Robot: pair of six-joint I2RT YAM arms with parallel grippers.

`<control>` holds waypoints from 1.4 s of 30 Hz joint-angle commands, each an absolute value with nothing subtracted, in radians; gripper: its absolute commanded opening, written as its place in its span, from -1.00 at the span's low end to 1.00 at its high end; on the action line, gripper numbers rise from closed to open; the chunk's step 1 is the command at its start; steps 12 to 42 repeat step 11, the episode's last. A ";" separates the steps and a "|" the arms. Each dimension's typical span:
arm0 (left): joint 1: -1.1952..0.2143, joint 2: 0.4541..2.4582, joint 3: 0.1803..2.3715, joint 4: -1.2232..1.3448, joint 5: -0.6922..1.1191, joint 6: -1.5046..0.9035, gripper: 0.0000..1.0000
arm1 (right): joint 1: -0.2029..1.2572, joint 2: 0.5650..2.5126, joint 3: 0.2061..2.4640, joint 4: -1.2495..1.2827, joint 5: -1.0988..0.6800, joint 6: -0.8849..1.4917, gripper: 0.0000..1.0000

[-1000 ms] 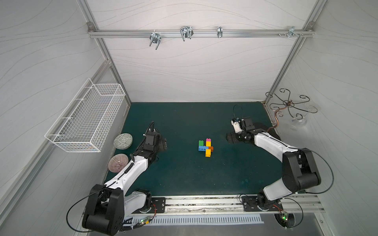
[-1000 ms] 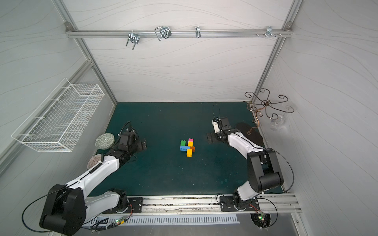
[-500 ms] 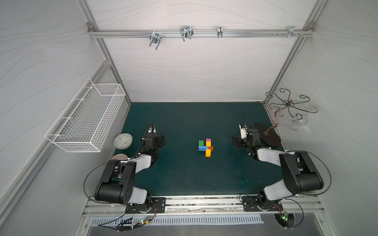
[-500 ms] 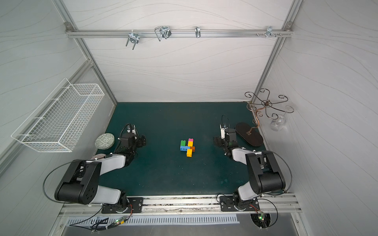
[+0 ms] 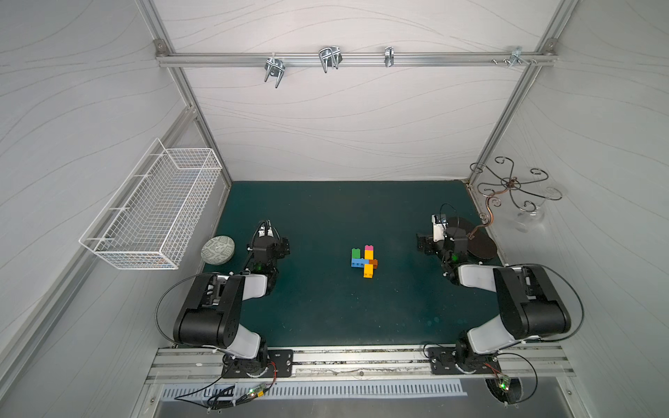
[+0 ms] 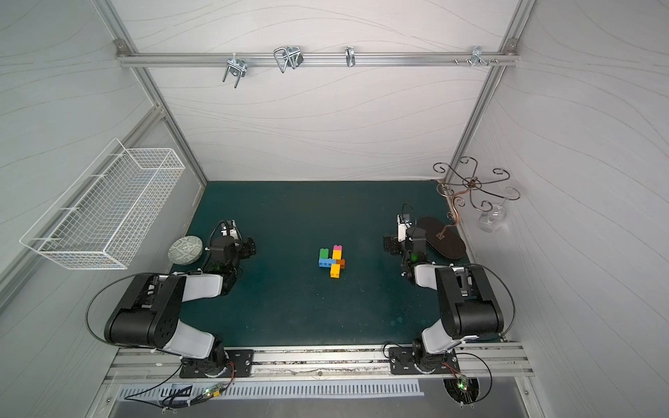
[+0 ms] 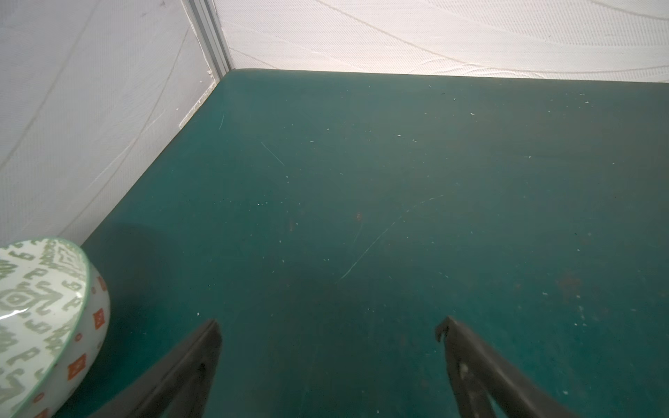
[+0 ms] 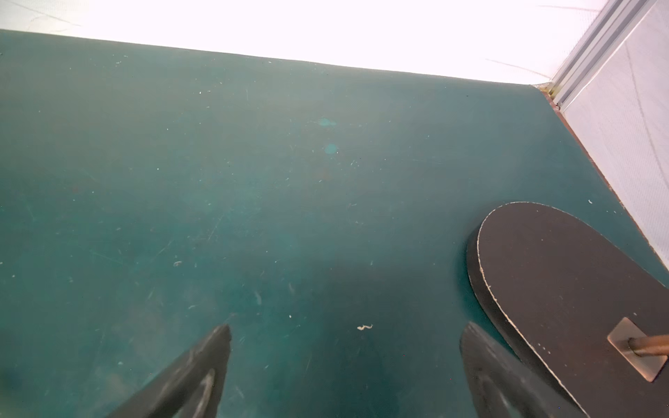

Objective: Assemble the number 4 with lego
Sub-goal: Reset both arms

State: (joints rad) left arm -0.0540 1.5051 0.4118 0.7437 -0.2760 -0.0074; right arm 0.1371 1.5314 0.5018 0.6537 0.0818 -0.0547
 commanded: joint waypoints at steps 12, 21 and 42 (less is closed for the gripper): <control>-0.048 1.511 0.422 0.813 -0.261 0.000 0.95 | 0.111 1.543 0.494 0.691 0.056 -0.024 0.98; -0.048 1.511 0.422 0.813 -0.261 0.000 0.95 | 0.111 1.543 0.494 0.691 0.056 -0.024 0.98; -0.048 1.511 0.422 0.813 -0.261 0.000 0.95 | 0.111 1.543 0.494 0.691 0.056 -0.024 0.98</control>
